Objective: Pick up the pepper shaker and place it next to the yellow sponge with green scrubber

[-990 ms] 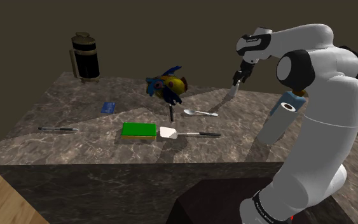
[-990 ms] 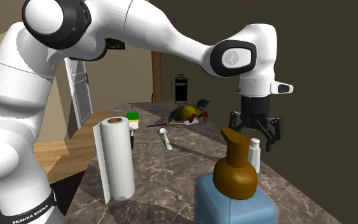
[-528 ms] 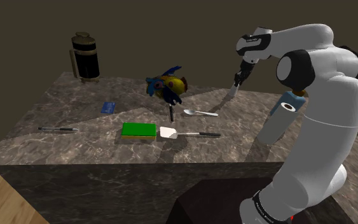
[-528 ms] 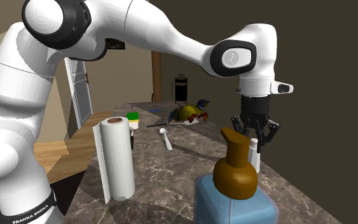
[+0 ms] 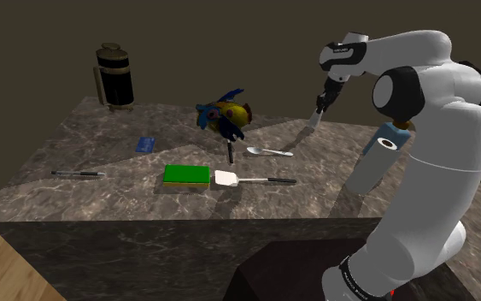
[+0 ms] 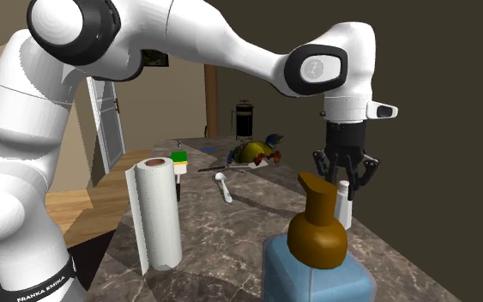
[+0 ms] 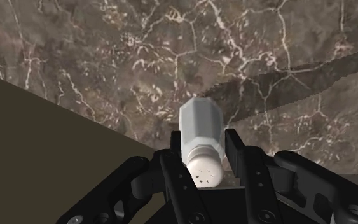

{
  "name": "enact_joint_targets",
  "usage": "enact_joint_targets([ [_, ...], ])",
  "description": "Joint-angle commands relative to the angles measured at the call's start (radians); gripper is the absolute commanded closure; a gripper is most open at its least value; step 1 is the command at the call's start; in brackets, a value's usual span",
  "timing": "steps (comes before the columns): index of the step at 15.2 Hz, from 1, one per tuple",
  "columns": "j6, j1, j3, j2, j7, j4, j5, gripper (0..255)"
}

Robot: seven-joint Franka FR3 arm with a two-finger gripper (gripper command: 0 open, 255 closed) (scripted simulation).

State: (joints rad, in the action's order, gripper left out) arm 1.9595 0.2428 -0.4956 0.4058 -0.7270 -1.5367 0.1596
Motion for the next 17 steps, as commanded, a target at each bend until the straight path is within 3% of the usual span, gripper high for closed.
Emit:
enact_joint_targets([
  [1, -0.025, 0.000, -0.002, -0.005, 0.003, 0.020, -0.003, 255],
  [17, -0.241, 0.023, -0.009, -0.003, 0.006, 0.240, -0.007, 255],
])
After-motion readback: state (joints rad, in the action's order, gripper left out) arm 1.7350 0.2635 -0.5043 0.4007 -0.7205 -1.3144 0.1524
